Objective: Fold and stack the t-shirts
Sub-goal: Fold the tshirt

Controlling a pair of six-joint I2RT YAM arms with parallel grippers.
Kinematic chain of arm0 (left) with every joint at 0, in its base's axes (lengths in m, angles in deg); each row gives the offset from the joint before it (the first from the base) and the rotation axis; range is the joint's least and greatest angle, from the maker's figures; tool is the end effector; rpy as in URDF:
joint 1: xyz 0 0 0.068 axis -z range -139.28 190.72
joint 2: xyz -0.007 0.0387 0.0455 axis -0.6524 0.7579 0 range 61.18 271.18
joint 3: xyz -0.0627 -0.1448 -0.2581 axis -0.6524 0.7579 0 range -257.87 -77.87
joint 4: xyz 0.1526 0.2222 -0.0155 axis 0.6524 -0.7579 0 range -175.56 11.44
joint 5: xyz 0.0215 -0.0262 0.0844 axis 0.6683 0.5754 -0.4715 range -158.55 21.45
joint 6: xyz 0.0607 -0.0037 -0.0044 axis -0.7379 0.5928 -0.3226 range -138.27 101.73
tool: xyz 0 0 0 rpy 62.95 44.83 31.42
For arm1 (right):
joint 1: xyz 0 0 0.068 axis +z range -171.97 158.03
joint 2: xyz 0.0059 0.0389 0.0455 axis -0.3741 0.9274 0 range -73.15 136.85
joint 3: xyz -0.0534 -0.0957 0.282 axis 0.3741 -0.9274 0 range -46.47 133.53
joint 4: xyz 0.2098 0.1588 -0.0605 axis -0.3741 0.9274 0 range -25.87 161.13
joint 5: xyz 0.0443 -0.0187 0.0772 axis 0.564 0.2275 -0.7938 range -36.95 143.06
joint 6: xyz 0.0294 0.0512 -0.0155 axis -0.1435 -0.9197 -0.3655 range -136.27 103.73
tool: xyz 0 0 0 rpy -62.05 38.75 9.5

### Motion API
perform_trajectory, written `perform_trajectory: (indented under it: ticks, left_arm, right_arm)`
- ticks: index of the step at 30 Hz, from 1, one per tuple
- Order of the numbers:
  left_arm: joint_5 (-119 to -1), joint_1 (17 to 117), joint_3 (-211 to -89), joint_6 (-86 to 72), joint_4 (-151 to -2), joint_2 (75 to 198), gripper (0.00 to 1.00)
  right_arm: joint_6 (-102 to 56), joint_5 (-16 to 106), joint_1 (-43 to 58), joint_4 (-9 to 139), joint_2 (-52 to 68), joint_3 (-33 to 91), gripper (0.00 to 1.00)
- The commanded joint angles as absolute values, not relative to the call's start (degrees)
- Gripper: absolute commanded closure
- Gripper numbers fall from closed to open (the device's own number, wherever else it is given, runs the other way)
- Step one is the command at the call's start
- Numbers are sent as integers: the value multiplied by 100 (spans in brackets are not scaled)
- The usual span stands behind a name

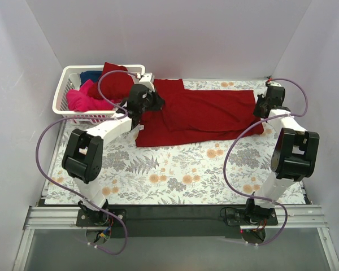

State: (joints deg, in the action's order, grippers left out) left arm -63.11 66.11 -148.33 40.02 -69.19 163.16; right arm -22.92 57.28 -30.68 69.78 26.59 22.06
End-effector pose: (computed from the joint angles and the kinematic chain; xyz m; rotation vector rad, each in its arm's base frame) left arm 0.3953 -0.1924 0.2749 -0.5321 2.0401 -1.0201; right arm 0.4087 -0.0661 0.2518 0.3364 2.1882 -0.1016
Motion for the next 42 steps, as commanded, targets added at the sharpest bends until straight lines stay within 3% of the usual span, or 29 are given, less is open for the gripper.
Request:
perform_trajectory:
  ticks: [1, 3, 5, 6, 7, 10, 14, 22, 30, 42]
  left_arm:
    - [-6037, 6490, -15450, 3720, -7284, 16558, 100]
    - [-6028, 6393, -15767, 3746, -7485, 16735, 100]
    - [-6081, 6279, -15943, 3850, -7592, 16955, 82]
    - [-6151, 6226, -16083, 3886, -7636, 17008, 72]
    - [-6186, 6165, -16145, 3939, -7619, 17052, 54]
    - [-6195, 6129, -16453, 3922, -7566, 17061, 34]
    - [-5967, 6129, -16647, 3895, -7469, 16947, 18]
    - [-5404, 6234, -14988, 4334, -6644, 16200, 17]
    - [-5562, 6603, -13599, 4694, -6108, 15962, 19]
    - [-5756, 6727, -12684, 4914, -5704, 15858, 20]
  right_arm:
    - [-2172, 5842, -3032, 7063, 2774, 2524, 99]
    - [-2154, 5772, -3023, 7142, 2801, 2655, 99]
    - [-2093, 5684, -3023, 7239, 2766, 2726, 97]
    - [-2058, 5640, -3023, 7266, 2696, 2796, 91]
    - [-2031, 5535, -3015, 7309, 2652, 2823, 87]
    - [-1961, 5517, -3023, 7363, 2380, 2867, 73]
    - [-1934, 5350, -3023, 7363, 2002, 2815, 59]
    - [-1987, 4717, -2804, 7232, 1570, 2218, 40]
    - [-2022, 4164, -2041, 6967, 2132, 1909, 39]
    - [-1689, 3144, -731, 6545, 3020, 2515, 38]
